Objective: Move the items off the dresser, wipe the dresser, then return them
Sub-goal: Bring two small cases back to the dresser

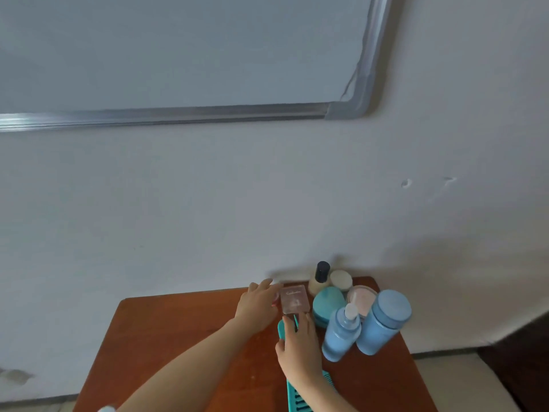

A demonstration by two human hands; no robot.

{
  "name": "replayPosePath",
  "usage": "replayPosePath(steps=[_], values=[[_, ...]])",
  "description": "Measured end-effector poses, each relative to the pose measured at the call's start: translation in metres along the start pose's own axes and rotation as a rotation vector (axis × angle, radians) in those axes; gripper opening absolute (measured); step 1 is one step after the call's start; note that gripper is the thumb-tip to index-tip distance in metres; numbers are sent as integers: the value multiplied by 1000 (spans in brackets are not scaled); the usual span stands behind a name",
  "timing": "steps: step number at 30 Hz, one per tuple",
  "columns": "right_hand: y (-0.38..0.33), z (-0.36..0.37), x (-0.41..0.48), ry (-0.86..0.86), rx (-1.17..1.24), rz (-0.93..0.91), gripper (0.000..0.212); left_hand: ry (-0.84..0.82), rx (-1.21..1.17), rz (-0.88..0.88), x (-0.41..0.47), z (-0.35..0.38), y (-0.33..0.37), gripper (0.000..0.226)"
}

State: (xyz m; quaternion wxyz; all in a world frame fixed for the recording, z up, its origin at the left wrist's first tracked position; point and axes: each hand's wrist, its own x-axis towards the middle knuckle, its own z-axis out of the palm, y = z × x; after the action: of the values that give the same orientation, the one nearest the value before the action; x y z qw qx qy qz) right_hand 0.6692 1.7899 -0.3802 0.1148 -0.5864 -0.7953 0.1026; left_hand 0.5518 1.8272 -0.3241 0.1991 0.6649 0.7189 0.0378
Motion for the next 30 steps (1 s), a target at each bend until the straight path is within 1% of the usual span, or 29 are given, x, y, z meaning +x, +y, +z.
replayPosePath(steps=[3,6,8,11,13,16,19,22,24,27,30], values=[[3,4,4,2,-11,24,63,-20,77,50,10,4,-3,38],[1,7,7,12,-48,41,66,15,63,48,13,9,-14,37],[-4,7,9,25,-84,66,63,34,36,29,9,10,-24,34],[-15,7,17,25,-102,134,54,44,-40,-20,1,10,-43,30],[-23,10,25,3,-115,198,55,52,-79,-46,-6,10,-56,26],[-32,14,39,-41,-114,325,64,65,-126,-74,-17,8,-75,23],[-39,12,47,-42,-123,392,58,76,-151,-107,-29,7,-91,22],[-37,8,52,23,-162,343,46,81,-177,-134,-41,7,-105,24],[-37,7,59,44,-194,286,43,108,-187,-150,-49,5,-118,26],[-39,9,66,20,-189,297,44,136,-189,-169,-59,3,-128,29],[-49,14,61,6,-210,271,38,160,-202,-174,-69,-2,-133,31]])
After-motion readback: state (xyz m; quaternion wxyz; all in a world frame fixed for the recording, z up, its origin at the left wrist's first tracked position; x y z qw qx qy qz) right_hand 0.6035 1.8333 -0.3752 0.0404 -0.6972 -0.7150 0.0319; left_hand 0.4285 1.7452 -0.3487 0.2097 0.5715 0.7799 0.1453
